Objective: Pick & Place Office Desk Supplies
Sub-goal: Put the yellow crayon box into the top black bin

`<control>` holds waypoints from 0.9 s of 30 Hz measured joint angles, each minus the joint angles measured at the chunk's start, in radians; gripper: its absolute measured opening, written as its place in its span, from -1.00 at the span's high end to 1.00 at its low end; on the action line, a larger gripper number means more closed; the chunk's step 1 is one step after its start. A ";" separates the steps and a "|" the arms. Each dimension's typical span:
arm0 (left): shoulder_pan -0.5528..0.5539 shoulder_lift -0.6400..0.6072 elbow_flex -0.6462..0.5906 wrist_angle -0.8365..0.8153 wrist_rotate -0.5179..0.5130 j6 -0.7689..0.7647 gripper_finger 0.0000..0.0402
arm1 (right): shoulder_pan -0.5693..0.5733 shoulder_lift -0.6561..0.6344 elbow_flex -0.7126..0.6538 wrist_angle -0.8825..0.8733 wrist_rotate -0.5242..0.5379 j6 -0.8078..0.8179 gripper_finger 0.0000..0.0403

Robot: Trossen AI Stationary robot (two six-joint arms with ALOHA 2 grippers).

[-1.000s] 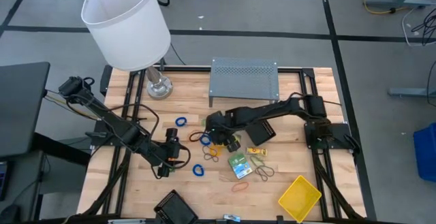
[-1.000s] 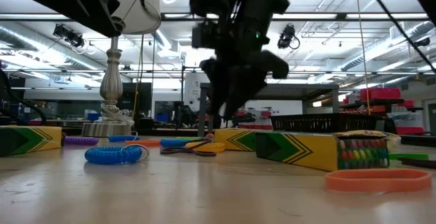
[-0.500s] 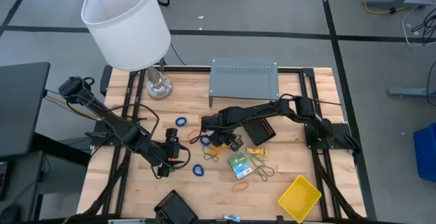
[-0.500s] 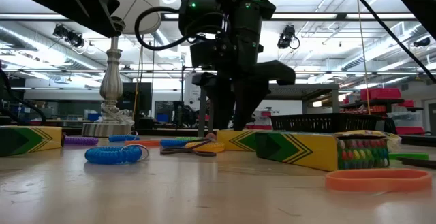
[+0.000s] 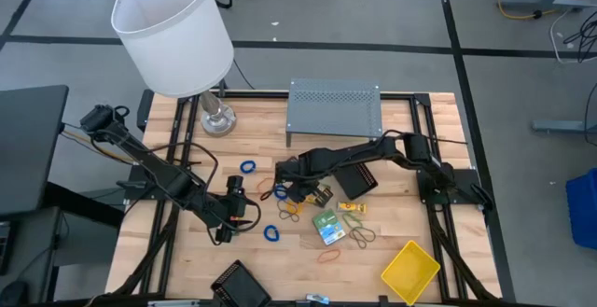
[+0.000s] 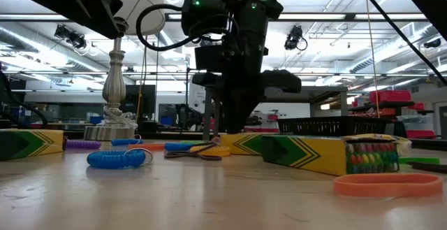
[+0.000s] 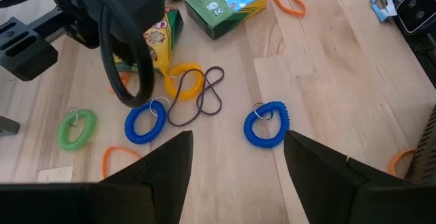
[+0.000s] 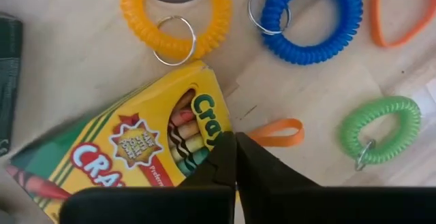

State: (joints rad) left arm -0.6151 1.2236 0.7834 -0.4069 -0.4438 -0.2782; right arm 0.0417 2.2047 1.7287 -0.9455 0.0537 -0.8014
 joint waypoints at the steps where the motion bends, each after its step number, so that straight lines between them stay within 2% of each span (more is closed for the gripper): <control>1: 0.000 0.000 0.000 0.000 0.000 0.000 -0.17 | 0.003 0.000 0.000 0.000 0.009 0.007 0.98; 11: 0.000 0.000 0.000 0.000 -0.001 0.001 -0.17 | 0.058 0.006 0.109 -0.114 0.184 0.111 0.99; 21: 0.000 0.000 0.000 -0.001 -0.001 0.005 -0.17 | 0.133 0.004 0.252 -0.282 0.297 0.262 1.00; 25: 0.000 0.000 0.000 0.000 -0.001 0.010 -0.17 | 0.160 0.001 0.279 -0.316 0.304 0.280 1.00; 27: 0.000 0.000 0.000 0.000 0.000 0.016 -0.17 | 0.163 0.001 0.279 -0.313 0.258 0.266 1.00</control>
State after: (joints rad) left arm -0.6155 1.2240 0.7837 -0.4072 -0.4443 -0.2623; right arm 0.2047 2.2059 2.0075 -1.2587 0.3113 -0.5349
